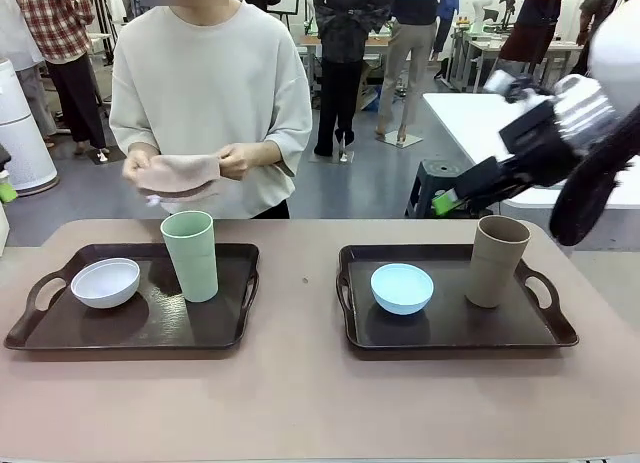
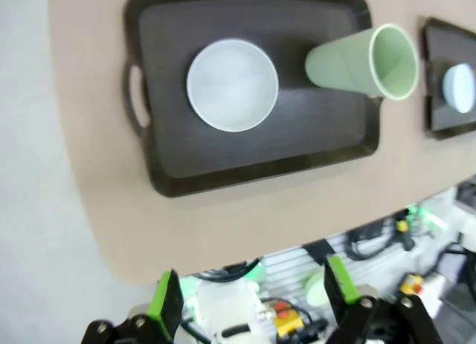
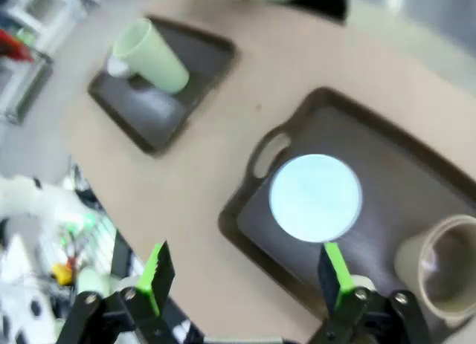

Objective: Set up a tray with a mat and arrange the tableware.
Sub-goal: Pick up the Picnic Bowl and Reusable plastic cup from the Handle tray in front of the human's position and hold them in the air.

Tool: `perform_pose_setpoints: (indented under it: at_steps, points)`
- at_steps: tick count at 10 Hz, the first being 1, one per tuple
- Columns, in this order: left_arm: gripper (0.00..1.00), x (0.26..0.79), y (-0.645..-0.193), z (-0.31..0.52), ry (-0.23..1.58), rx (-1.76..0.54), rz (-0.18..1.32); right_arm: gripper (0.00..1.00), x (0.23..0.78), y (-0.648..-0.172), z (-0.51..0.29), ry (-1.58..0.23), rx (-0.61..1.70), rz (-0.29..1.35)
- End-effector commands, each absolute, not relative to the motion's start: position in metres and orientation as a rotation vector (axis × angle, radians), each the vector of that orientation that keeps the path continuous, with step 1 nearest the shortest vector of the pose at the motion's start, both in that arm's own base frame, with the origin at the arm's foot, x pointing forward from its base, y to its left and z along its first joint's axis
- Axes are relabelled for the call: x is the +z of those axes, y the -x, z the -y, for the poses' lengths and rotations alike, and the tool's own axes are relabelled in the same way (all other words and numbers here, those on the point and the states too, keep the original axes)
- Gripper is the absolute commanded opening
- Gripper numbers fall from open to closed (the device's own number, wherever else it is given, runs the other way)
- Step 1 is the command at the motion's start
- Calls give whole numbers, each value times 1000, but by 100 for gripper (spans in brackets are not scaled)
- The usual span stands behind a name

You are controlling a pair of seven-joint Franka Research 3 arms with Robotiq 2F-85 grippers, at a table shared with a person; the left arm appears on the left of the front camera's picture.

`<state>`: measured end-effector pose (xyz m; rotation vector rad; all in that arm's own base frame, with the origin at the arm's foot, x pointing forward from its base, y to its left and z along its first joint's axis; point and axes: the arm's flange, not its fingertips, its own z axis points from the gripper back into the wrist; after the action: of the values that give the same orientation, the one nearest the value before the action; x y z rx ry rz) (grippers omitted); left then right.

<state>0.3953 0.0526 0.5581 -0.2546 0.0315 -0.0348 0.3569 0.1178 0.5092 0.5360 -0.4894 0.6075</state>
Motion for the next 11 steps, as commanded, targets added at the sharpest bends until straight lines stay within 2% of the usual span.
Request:
perform_pose_setpoints:
  at_steps: [1, 3, 4, 8, 9, 10, 11]
  points:
    - [100, 561, -414, -43, 176, -13, -62, 100, 507, -375, -124, -634, 791, 433]
    - [100, 555, -418, -37, 172, 1, -19, 100, 509, -378, -116, -662, 763, 440]
    - [100, 555, -411, -37, 196, -29, -58, 100, 505, -364, -138, -591, 769, 447]
    - [100, 553, -416, -37, 196, -21, -53, 100, 508, -368, -135, -597, 788, 437]
    - [100, 543, -425, -32, 134, -87, 13, 100, 500, -373, -139, -556, 980, 608]
    - [100, 536, -437, -25, 43, -47, 54, 100, 482, -394, -162, -564, 1118, 644]
    - [100, 535, -443, -20, 33, -79, 68, 100, 464, -416, -183, -587, 1223, 668]
